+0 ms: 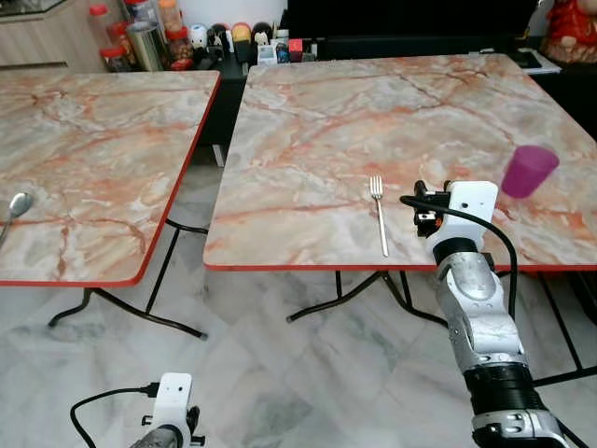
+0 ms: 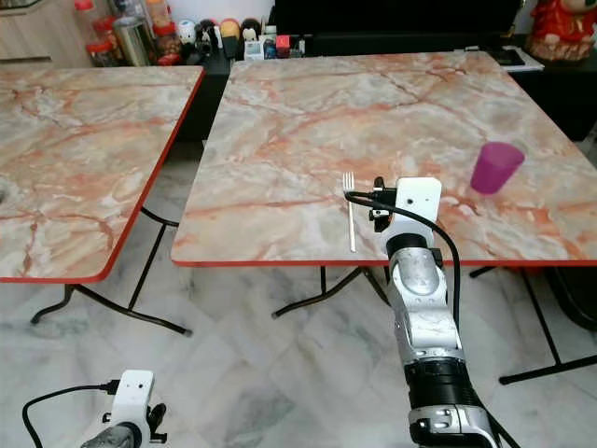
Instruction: Setting the table
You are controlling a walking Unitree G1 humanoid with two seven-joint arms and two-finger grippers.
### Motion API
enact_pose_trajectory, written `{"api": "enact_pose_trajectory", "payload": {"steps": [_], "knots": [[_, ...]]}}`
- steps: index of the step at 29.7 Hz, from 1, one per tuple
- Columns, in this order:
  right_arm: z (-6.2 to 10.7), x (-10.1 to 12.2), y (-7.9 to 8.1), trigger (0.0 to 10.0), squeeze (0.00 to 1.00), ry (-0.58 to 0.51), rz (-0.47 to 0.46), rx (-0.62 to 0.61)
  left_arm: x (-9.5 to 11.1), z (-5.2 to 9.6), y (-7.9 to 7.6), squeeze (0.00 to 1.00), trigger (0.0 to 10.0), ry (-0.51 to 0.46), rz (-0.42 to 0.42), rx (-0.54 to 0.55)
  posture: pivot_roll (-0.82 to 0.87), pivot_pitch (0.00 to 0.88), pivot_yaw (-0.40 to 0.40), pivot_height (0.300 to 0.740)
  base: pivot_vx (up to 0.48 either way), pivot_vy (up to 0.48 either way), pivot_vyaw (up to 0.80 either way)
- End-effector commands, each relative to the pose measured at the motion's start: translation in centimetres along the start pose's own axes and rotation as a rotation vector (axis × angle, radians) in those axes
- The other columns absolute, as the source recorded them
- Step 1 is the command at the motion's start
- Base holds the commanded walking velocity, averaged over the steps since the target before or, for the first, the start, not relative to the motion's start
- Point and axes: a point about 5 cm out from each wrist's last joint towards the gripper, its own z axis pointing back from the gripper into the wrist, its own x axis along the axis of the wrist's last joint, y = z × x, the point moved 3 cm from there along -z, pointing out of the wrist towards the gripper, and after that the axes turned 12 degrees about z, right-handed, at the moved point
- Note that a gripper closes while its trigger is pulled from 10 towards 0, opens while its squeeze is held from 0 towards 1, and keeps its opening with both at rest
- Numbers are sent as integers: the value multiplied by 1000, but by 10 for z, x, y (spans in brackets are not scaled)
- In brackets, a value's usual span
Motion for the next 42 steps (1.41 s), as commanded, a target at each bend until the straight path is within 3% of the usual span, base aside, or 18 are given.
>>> {"api": "enact_pose_trajectory", "payload": {"steps": [1,28,34,35,36,42], "knots": [[-1,1,1,10000,0,1,5,5,-5,2,7,0,10000,23,2,19,-18,122,40,740,311,0,0],[6,-10,8,10000,0,46,24,46,-15,3,7,0,10000,58,-10,23,-25,113,39,740,344,0,0],[9,-17,9,10000,0,95,44,55,-14,4,9,0,10000,53,-7,25,-27,118,43,740,44,0,0],[9,-22,9,10000,765,126,50,57,-14,3,10,0,10000,55,-9,23,-30,126,44,740,0,0,0],[10,-24,9,10000,1000,137,48,56,-14,3,10,0,10000,56,-9,22,-30,126,44,740,0,0,0],[13,-36,8,10000,1000,232,34,42,-14,3,9,0,10000,62,-7,18,-28,143,46,740,0,0,0]]}}
